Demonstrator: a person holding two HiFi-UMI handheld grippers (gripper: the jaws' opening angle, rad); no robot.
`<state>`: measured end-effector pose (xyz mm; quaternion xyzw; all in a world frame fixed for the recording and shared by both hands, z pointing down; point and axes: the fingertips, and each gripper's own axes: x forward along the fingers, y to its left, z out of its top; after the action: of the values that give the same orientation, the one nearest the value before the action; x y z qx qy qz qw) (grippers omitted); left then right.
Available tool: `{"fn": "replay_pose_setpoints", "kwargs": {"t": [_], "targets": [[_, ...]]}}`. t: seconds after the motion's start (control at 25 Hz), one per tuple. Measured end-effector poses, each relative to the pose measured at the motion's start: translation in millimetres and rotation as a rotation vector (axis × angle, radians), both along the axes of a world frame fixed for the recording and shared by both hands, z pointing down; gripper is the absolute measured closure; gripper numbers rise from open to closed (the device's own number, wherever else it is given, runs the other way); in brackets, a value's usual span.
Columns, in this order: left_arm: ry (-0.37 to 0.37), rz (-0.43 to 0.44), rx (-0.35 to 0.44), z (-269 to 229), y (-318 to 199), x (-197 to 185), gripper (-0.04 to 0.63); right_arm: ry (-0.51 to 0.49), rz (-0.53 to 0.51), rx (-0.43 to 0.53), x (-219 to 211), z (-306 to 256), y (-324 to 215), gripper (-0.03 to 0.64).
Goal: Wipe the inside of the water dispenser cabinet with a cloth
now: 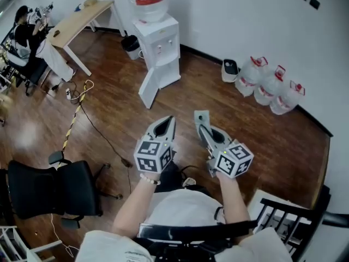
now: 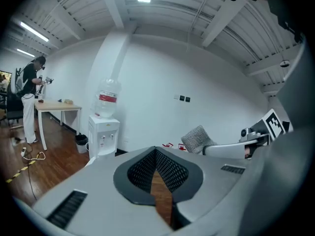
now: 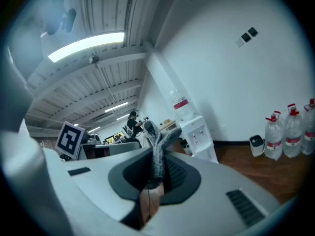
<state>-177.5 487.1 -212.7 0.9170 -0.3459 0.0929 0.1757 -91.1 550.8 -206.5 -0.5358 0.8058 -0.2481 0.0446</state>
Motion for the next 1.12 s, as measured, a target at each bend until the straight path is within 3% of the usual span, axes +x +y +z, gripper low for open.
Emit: {"fn": "replay_pose_setpoints", "kwargs": {"t": [0.24, 0.44, 0.6, 0.76, 1.12], "targets": [[0.010, -0.036, -0.027, 17.4, -34.8, 10.1, 0.598, -0.048, -0.043, 0.030, 13.8, 3.2, -31.2, 0.584], [0.022, -0.081, -0.060, 39.9, -99.6, 21.0, 0.598, -0.054, -0.082, 0.009, 30.0, 17.3, -89.5, 0.584], [0.029, -0.117, -0.087, 56.5, -182.7, 27.0, 0.598, -0.071, -0.101, -0.012, 39.7, 32.1, -170.0, 0.584], [-0.012, -0.143, -0.104, 71.8, -271.5, 21.5, 0.598, -0.085, -0.155, -0.067, 28.1, 58.6, -270.0, 0.584], [-0.026, -0.195, -0.181, 118.6, -448.8, 13.3, 0.598, -0.021, -0.252, -0.187, -1.8, 109.8, -448.2, 0.584]]}}
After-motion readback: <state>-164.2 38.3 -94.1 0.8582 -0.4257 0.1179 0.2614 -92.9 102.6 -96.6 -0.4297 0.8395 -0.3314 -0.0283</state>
